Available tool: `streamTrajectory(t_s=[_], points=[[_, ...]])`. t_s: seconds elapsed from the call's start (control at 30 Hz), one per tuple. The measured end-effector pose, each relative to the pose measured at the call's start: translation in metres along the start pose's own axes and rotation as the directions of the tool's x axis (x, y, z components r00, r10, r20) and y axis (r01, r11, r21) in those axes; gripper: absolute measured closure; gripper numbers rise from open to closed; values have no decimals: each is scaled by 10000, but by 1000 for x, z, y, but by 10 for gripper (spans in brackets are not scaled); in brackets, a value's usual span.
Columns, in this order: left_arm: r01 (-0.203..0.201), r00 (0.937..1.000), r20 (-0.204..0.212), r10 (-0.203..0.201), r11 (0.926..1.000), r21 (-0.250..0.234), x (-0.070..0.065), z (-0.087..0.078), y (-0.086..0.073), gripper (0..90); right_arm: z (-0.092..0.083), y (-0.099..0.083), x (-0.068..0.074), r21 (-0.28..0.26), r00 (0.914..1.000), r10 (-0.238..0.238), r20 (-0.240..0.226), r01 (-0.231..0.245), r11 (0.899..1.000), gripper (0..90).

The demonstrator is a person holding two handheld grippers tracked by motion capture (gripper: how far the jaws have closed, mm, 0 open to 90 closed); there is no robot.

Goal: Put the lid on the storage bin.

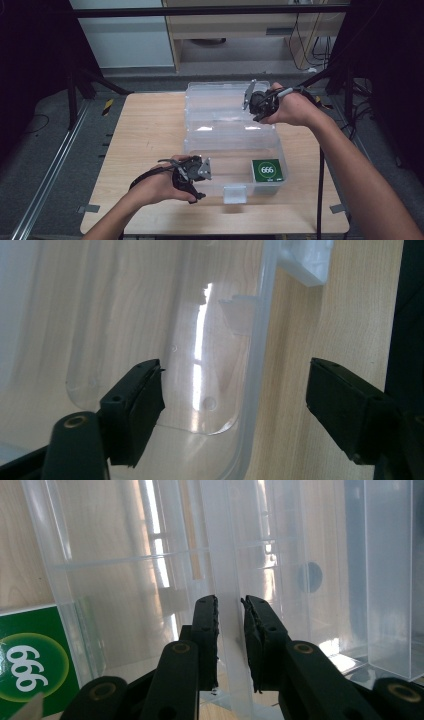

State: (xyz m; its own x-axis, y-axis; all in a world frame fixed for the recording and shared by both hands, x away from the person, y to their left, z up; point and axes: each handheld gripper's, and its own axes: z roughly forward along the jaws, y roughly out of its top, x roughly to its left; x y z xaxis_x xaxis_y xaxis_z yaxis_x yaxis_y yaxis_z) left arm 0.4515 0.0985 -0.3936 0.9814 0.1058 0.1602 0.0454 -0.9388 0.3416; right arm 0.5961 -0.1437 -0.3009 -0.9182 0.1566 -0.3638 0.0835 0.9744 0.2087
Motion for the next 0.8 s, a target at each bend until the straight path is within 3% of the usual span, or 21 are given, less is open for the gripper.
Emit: streamTrajectory(t_s=[0.27,0.37,0.47,0.6,0.8], points=[[-6,9999,104,5,9999,124,1,8,-1,477,1,-1,-1,-5,10000,-64,-49,64,10000,785],[12,9998,181,-15,9998,181,1,9,-1,522,1,0,0,1,9999,-126,19,126,9999,789],[-77,9995,298,64,9991,421,3,11,-2,641,1,0,1,-27,9998,-171,44,171,9999,791],[-12,9992,391,-1,9994,353,4,12,-2,737,1,-1,1,-20,9999,-151,47,151,9999,795],[149,9978,635,-164,9996,236,4,12,-3,816,1,-2,0,-28,9999,-124,-28,124,9999,799]])
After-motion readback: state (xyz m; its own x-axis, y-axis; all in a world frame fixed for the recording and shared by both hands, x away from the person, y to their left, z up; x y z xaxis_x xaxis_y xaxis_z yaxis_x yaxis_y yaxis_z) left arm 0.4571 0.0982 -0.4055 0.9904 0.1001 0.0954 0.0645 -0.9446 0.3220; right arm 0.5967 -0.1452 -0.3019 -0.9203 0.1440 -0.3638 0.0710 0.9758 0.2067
